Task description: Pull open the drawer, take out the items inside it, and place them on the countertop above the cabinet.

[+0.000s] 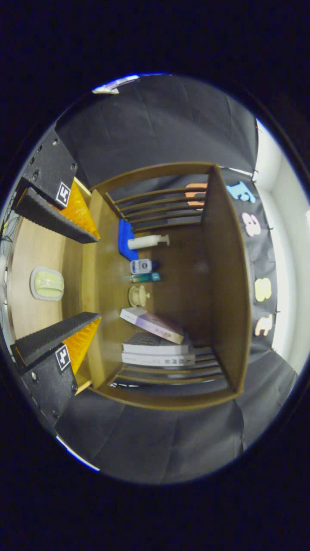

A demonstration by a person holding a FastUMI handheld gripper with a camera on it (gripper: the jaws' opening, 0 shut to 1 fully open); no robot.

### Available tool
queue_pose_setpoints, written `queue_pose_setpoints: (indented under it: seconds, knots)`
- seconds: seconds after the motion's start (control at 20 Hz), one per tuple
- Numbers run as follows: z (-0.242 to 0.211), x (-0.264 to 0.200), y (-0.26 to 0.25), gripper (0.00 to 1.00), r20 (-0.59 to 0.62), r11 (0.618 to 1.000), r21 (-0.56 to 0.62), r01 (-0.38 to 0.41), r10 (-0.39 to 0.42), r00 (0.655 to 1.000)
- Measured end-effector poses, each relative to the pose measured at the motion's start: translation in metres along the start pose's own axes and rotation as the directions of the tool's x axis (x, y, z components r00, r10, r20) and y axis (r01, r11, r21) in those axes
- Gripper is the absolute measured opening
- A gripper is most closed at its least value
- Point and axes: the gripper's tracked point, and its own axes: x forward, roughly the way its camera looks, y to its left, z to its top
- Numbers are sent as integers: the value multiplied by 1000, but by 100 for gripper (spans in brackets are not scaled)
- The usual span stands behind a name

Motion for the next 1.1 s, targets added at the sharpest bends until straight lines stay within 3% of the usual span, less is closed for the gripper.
queue_pose_setpoints:
  seconds: [0.35, 0.7, 1.05, 1.1]
  knots:
    - [-57, 62, -10, 99, -309, 998, -57, 31, -48, 950]
    - [-126, 82, -5, 90, -612, 995, 95, 29, 36, 790]
    - [-155, 82, -7, 78, -740, 994, 90, 69, 20, 672]
    - [-156, 83, -7, 78, -745, 994, 86, 68, 19, 667]
